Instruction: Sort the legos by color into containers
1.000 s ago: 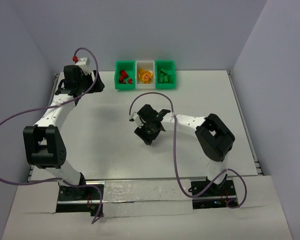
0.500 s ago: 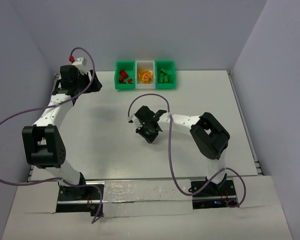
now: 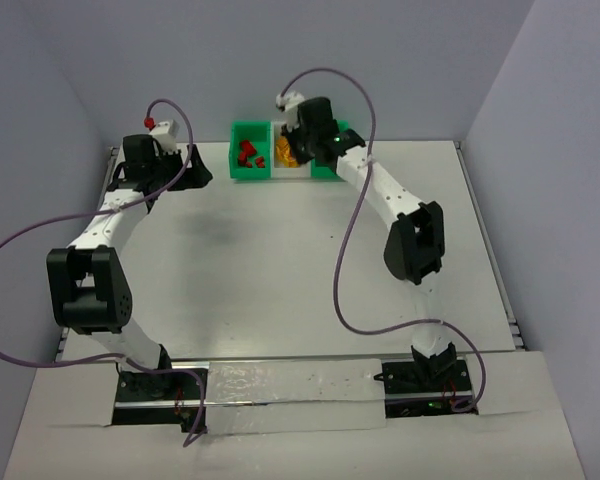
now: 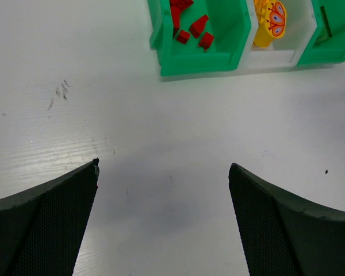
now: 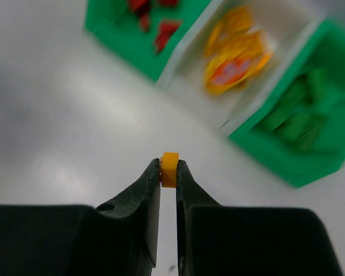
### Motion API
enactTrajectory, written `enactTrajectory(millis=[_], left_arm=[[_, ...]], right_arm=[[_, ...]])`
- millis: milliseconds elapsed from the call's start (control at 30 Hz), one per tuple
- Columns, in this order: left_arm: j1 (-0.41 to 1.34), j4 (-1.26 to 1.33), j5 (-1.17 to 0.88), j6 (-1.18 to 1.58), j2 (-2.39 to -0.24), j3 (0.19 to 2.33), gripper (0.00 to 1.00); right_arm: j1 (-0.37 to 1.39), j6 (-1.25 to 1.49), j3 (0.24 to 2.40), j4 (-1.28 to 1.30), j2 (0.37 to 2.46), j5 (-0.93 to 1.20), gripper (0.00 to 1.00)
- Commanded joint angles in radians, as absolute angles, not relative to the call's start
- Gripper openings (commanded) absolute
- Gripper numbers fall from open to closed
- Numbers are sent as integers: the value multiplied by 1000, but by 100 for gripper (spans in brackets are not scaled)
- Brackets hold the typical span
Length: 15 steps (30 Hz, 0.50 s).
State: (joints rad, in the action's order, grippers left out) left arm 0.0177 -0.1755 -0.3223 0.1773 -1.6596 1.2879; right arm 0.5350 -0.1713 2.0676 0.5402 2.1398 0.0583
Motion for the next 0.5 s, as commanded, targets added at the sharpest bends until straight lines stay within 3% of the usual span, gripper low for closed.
enactTrajectory(millis=[0,233,400,467], left_arm=[[14,-111,-369,205,-1605,1279,99],[14,-51,-366,245,-1586,1260,99],[14,-67,-383,257,-1613,1284,99],[14,-79,-378,250,-1624,1293,99]], right_arm=[[468,-130,2352,452,2331,13,0],[453,-95,2312,98,2422,17,0],[439,-71,2407,13,2517,51,0],[438,-69,2405,-40,2535,48,6]])
